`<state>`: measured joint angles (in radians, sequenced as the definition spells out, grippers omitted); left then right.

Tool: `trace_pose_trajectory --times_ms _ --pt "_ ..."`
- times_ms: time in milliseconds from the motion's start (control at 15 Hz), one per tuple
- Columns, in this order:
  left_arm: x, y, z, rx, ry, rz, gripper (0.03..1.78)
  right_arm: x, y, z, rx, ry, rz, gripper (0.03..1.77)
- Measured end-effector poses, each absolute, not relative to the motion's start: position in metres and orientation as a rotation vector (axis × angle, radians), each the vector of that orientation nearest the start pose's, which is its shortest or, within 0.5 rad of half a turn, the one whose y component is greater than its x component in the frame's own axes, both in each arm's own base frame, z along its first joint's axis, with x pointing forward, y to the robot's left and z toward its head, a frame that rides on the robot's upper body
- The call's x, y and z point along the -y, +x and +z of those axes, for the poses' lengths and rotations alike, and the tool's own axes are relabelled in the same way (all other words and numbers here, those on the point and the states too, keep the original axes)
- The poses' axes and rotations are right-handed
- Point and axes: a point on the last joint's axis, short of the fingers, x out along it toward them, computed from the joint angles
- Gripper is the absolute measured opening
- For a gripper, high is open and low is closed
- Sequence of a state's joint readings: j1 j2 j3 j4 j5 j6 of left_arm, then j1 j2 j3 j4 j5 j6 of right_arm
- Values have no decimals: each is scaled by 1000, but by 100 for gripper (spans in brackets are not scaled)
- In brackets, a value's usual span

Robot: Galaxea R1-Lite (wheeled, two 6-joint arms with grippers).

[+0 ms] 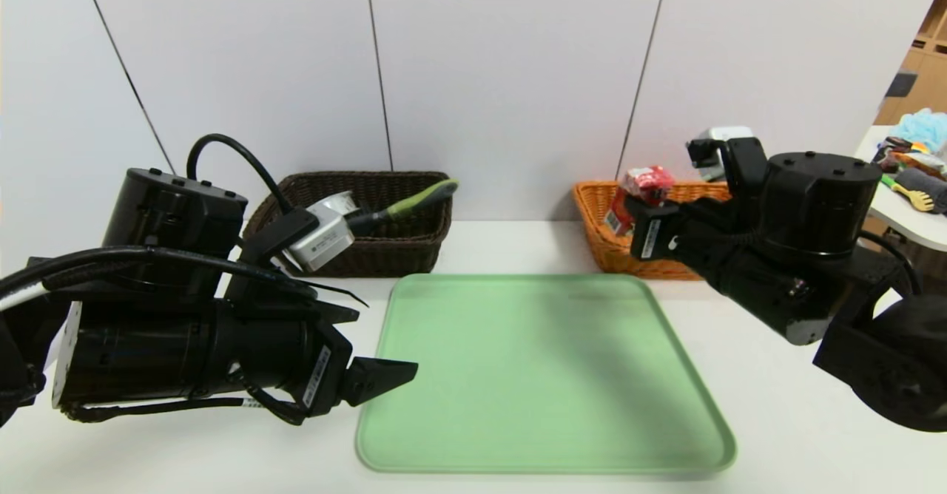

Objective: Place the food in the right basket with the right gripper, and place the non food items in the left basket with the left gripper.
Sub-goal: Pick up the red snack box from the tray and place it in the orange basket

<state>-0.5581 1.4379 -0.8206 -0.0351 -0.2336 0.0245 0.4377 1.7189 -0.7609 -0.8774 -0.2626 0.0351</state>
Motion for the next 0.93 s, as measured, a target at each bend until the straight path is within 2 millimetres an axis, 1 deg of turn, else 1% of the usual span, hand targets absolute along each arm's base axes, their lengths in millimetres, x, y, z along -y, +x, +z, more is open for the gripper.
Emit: trace_pose_trajectory --times_ms 200,400,600,800,933 --pt "127 194 201 -583 119 -776 169 -111 299 200 -66 14 116 37" --pt "128 195 200 -589 120 -774 169 -92 326 199 -59 18 39 37" --pt "128 196 197 -598 121 -773 169 -76 354 184 -83 15 -29 37" --pt "129 198 193 -614 120 -771 169 -62 376 164 -124 8 -77 37" --pt "130 200 190 -628 121 -769 169 -53 388 155 -139 6 -105 37"
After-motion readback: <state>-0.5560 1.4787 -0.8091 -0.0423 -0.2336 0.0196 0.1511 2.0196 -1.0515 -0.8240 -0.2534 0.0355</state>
